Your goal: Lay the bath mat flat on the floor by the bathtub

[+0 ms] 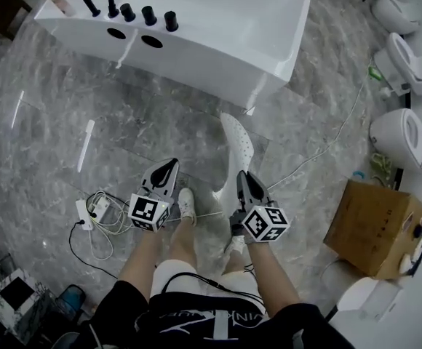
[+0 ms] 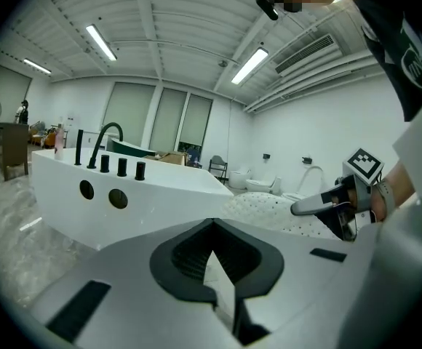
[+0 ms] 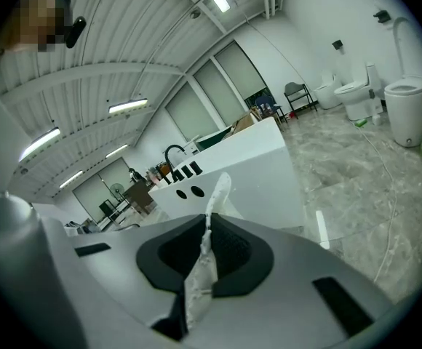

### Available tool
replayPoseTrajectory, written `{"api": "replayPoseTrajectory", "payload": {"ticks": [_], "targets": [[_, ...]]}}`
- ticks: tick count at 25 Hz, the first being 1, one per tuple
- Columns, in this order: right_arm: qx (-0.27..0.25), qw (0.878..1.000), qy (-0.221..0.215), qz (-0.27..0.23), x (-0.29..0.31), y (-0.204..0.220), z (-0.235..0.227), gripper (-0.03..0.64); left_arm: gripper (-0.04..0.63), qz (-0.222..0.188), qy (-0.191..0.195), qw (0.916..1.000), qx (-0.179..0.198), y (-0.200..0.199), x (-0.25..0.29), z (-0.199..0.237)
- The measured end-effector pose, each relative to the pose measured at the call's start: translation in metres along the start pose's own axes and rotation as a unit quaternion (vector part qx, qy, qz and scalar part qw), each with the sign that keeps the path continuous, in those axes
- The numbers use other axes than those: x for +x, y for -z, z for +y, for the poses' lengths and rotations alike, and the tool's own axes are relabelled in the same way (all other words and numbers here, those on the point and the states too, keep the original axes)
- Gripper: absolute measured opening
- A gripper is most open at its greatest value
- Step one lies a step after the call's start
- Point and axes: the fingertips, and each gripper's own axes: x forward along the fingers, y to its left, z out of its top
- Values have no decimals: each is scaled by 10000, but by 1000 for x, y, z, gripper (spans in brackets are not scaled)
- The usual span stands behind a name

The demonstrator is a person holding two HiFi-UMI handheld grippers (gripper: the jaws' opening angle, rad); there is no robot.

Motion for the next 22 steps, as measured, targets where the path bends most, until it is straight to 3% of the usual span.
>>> {"api": "replayPoseTrajectory", "payload": {"ticks": [8, 12, 15, 17, 22], "targets": [[266, 9971, -614, -355, 136, 4, 93, 37, 14, 43, -132, 9999, -68, 15, 3, 93], [1036, 9876, -812, -860, 179, -14, 117, 37, 14, 58, -282, 9996, -46, 14, -11, 118], [1851, 9706, -573, -1425, 199, -13, 91, 37, 14, 34, -261, 9996, 54, 22, -12, 127], [2128, 9635, -247, -1603, 221, 5, 53, 37, 14, -51, -214, 9997, 84, 33, -3, 134], [1888, 9708, 700, -1304, 289, 87, -67, 37, 14, -178, -105, 9998, 11, 81, 34, 147]]}}
